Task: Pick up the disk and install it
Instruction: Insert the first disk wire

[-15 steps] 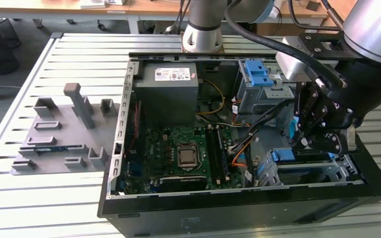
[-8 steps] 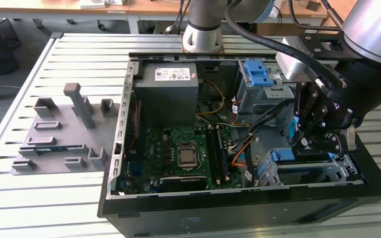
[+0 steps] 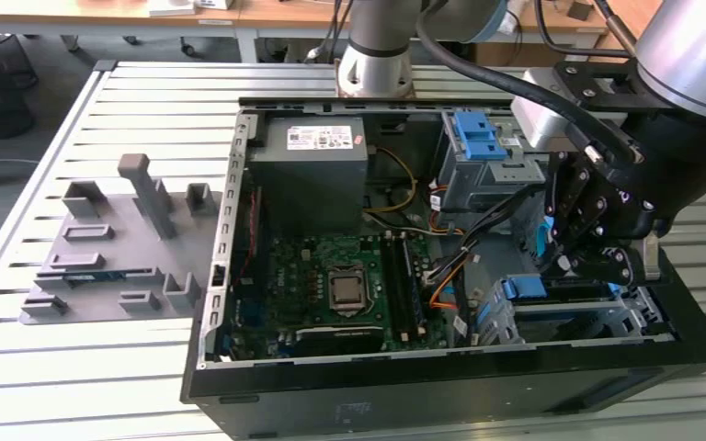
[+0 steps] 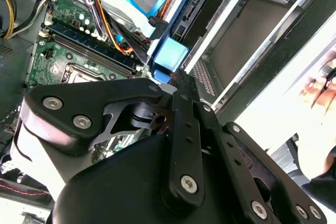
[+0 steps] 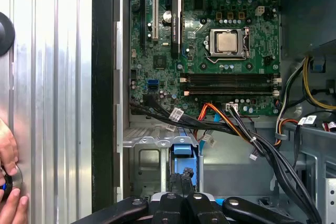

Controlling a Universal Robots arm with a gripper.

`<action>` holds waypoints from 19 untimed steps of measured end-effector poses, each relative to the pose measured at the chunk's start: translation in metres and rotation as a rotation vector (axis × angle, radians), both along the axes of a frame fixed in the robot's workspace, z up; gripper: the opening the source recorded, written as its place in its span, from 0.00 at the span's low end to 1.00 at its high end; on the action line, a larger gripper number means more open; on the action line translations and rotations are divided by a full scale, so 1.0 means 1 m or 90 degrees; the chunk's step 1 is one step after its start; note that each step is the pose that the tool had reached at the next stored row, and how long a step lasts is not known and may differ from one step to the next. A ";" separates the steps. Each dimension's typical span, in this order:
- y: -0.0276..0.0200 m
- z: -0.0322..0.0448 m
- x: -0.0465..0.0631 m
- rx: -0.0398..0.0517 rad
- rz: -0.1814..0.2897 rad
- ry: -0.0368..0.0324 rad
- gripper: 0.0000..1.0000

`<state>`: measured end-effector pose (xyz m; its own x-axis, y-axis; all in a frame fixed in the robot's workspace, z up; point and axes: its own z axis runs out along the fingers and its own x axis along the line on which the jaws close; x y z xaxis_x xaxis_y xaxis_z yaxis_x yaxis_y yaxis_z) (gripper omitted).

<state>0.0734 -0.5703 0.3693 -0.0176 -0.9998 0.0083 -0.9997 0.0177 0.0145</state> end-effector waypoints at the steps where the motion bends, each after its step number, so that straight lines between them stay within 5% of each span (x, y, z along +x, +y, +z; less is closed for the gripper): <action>1: 0.0000 0.0000 0.001 0.0000 0.000 0.0000 0.11; 14: 0.0005 -0.0005 0.048 -0.0001 0.000 0.0001 0.11; 19: 0.0070 -0.0006 0.053 0.0000 0.000 0.0001 0.11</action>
<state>0.1264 -0.5632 0.3687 -0.0176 -0.9998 0.0083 -0.9997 0.0178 0.0146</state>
